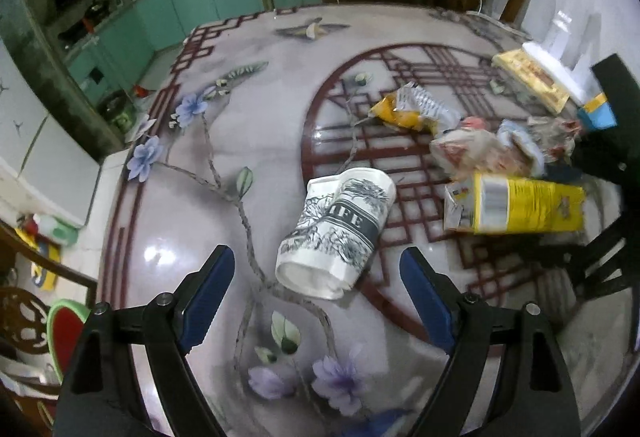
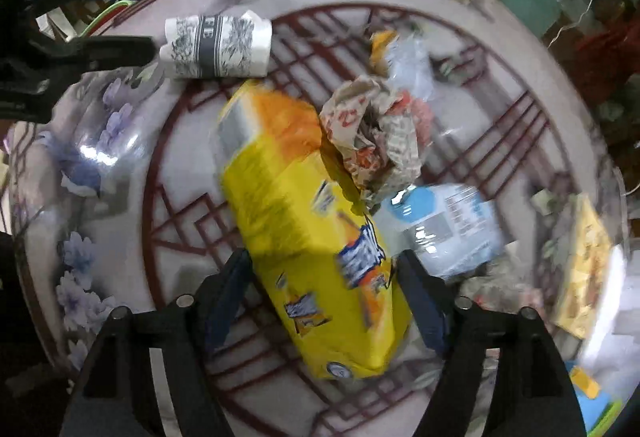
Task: Collect trash
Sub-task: 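Grasp the white paper cup with the left gripper while the right grasps the yellow juice carton, then carry the paper cup and yellow juice carton over the red bin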
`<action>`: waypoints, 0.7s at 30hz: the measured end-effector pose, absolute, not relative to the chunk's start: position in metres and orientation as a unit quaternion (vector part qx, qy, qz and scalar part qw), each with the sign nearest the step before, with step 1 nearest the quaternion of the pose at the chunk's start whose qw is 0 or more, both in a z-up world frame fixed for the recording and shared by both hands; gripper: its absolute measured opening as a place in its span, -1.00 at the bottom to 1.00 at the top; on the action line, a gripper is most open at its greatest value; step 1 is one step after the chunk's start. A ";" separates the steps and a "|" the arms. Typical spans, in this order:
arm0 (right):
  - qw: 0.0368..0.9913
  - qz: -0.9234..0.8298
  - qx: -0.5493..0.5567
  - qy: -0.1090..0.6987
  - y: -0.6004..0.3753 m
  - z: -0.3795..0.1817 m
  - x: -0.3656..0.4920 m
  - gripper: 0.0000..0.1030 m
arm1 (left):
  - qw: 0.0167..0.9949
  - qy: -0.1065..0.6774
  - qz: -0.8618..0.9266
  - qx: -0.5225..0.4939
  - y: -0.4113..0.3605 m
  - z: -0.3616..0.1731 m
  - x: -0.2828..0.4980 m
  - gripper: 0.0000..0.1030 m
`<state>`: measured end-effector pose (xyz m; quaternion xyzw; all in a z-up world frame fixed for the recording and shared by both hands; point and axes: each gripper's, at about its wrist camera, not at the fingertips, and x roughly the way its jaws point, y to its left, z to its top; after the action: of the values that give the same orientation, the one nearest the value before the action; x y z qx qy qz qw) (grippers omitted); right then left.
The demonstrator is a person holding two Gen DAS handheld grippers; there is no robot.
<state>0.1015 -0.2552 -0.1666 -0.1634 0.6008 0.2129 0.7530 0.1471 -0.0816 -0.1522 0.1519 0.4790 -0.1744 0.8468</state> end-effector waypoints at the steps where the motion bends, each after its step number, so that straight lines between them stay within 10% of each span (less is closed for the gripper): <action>1: 0.754 0.211 -0.151 0.603 -0.257 -0.168 0.101 -0.20 | 0.845 0.482 -0.175 0.156 -0.083 -0.155 0.148 0.65; 10: 0.830 0.146 0.035 0.538 -0.290 -0.126 0.052 -0.32 | 0.830 0.503 -0.184 0.155 -0.099 -0.179 0.159 0.64; 13: 0.843 0.111 0.087 0.518 -0.296 -0.113 0.029 -0.32 | 0.828 0.508 -0.187 0.146 -0.101 -0.184 0.165 0.17; 21: 0.858 0.072 0.155 0.485 -0.277 -0.089 -0.002 -0.32 | 0.841 0.487 -0.205 0.115 -0.085 -0.159 0.145 0.12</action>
<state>-0.0021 -0.2766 -0.0893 0.1549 0.4848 0.0722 0.8577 0.1453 -0.0848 -0.1588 0.1147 0.4875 -0.2046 0.8410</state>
